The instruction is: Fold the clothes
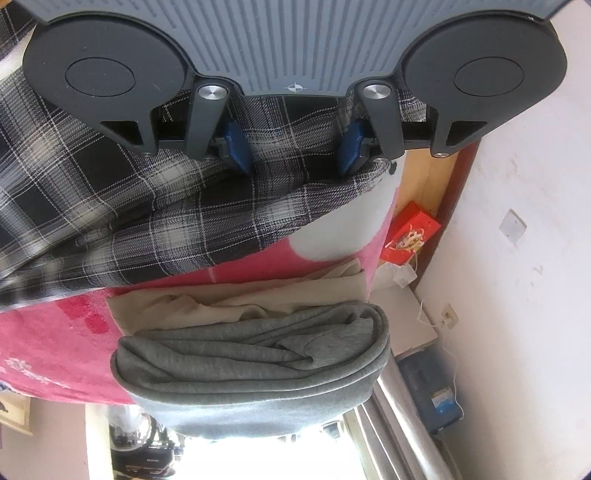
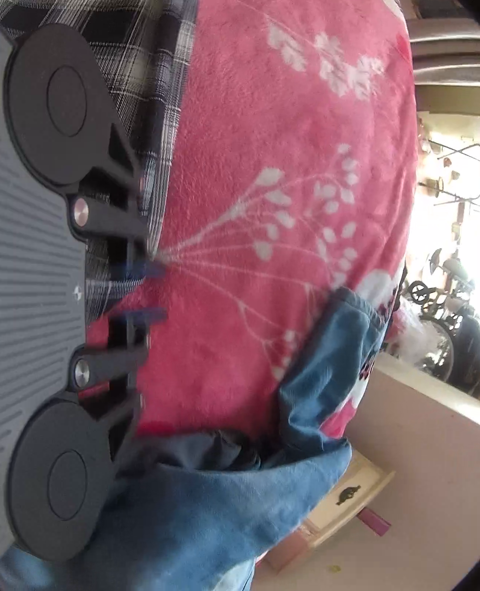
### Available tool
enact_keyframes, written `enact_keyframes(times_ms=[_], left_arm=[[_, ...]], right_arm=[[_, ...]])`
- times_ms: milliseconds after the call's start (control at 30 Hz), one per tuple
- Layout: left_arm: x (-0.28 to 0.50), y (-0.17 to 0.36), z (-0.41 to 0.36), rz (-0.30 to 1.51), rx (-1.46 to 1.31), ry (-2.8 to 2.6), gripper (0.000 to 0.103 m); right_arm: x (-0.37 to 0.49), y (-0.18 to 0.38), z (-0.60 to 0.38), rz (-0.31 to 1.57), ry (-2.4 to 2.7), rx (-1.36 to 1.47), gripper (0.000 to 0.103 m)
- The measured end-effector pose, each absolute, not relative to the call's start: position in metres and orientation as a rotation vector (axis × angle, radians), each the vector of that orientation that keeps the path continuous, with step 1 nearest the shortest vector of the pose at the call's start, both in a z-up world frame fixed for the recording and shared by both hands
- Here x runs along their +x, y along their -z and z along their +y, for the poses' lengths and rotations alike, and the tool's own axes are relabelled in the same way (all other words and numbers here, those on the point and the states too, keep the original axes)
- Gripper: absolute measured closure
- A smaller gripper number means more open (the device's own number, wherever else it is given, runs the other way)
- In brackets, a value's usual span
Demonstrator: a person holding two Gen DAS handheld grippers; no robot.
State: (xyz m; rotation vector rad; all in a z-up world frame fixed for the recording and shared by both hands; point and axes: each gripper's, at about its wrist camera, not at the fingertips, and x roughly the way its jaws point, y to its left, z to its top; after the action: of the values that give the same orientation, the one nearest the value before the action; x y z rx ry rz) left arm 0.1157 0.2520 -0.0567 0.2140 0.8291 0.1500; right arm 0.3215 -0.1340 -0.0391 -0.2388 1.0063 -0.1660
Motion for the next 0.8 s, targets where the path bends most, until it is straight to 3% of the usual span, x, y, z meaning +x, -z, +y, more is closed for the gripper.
enact_keyframes(times_ms=[33, 67, 300, 633, 800], left_arm=[[0.116, 0.055, 0.253, 0.834, 0.200, -0.148, 0.051], [0.116, 0.054, 0.255, 0.840, 0.180, -0.146, 0.051], [0.120, 0.042, 0.266, 0.842, 0.029, -0.159, 0.049], [0.121, 0.044, 0.250, 0.799, 0.061, -0.200, 0.049], [0.122, 0.050, 0.253, 0.790, 0.047, -0.200, 0.048]], right_arm=[[0.319, 0.033, -0.137, 1.005, 0.163, -0.237, 0.045], [0.317, 0.027, -0.139, 1.004, 0.159, -0.236, 0.042], [0.289, 0.014, -0.071, 0.957, -0.089, -0.131, 0.042], [0.271, 0.016, 0.035, 0.917, -0.394, -0.037, 0.075], [0.303, 0.043, 0.080, 0.917, -0.388, -0.118, 0.076]])
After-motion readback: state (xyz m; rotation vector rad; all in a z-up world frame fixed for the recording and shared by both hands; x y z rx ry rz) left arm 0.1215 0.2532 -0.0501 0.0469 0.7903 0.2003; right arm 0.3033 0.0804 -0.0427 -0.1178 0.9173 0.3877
